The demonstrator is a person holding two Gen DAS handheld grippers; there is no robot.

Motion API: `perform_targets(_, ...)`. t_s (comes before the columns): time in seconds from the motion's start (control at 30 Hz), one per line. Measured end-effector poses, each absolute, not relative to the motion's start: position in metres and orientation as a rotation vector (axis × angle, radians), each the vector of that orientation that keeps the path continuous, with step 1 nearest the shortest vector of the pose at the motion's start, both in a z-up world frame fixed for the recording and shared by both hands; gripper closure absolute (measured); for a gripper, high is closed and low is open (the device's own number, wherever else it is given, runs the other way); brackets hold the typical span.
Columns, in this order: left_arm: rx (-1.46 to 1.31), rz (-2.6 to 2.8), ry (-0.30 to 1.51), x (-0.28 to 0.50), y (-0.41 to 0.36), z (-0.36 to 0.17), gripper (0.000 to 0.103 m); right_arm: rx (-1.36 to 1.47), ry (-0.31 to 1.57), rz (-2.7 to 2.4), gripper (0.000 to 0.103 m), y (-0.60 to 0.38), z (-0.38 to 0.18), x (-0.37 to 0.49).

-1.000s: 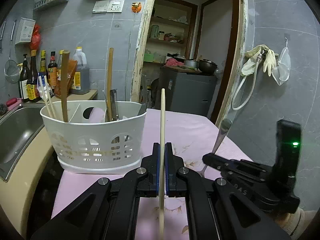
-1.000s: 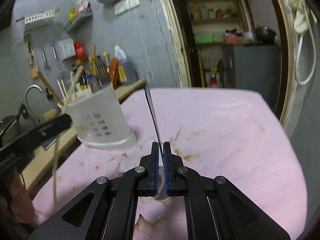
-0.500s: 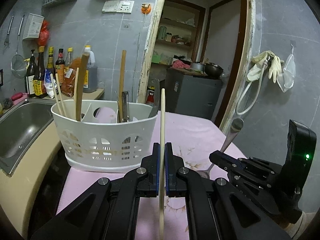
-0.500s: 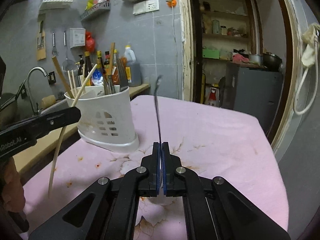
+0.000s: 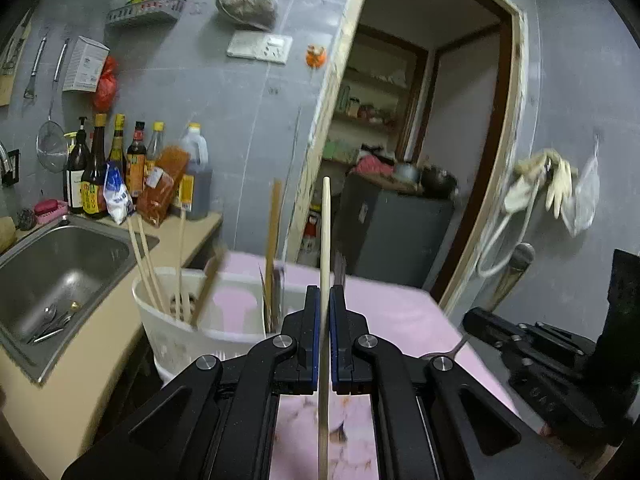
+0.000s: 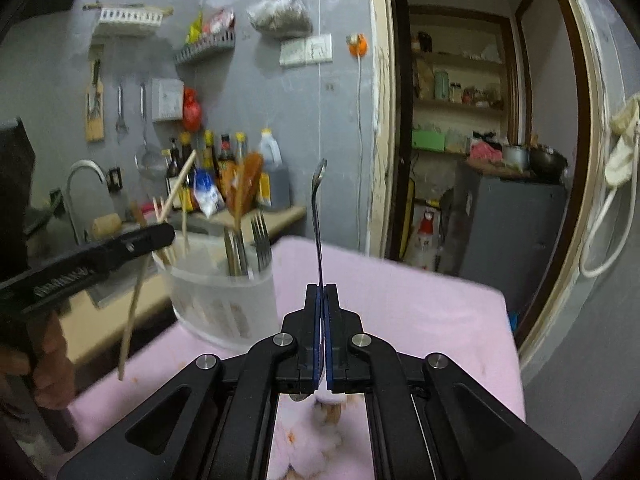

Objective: Organize utensils
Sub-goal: 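Lift the chopstick and spoon and carry both over the white caddy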

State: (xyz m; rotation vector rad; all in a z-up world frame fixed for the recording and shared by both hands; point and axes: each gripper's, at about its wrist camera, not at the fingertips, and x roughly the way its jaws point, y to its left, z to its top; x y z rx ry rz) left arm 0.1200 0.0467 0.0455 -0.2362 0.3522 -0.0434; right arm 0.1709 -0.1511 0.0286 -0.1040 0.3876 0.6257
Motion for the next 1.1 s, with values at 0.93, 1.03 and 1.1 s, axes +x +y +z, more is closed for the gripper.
perform_targets(0.93, -0.515, 0.185, 0.060, 0.164, 0.192, 0.097, 0.101, -0.089, 0.287, 0.824, 0.103, -0.050, 0.071, 0.228)
perform_targets(1.03, -0.485, 0.208, 0.004, 0.164, 0.184, 0.095, 0.101, -0.082, 0.275, 0.829, 0.103, -0.048, 0.066, 0.229)
perform_targets(1.1, -0.434, 0.245, -0.059, 0.159, 0.174, 0.095, 0.101, -0.080, 0.265, 0.831, 0.103, -0.048, 0.061, 0.229)
